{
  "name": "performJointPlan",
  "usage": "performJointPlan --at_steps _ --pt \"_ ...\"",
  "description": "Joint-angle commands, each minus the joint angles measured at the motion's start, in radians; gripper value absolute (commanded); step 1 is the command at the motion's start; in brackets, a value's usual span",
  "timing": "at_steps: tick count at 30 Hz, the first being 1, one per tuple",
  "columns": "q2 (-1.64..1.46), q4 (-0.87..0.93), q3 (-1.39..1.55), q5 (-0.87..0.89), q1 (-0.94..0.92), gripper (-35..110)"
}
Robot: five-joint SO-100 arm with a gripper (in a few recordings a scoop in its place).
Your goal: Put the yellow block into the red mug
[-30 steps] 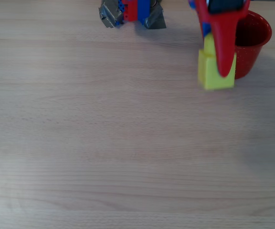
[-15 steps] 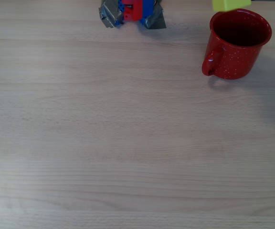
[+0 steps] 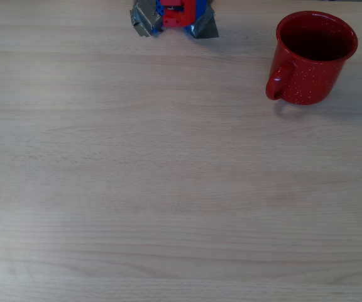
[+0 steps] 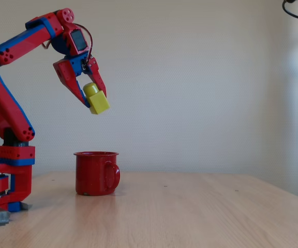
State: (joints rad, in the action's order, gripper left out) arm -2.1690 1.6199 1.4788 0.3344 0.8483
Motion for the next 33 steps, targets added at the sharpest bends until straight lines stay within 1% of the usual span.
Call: performJointPlan --at_steps 1,6,11,17,27,33 --pt "-0.043 -0.006 0.017 0.026 0.02 0" --pt "-0.012 -0.034 0.055 0.037 0.054 0" --pt "0.072 -0.034 0.018 0.058 0.092 0" --pt "0.144 -0.081 0.058 0.064 0.129 0" --pt "0.245 -0.147 0.117 0.08 0.152 0" --pt "0.264 -0.187 0.153 0.06 0.135 0"
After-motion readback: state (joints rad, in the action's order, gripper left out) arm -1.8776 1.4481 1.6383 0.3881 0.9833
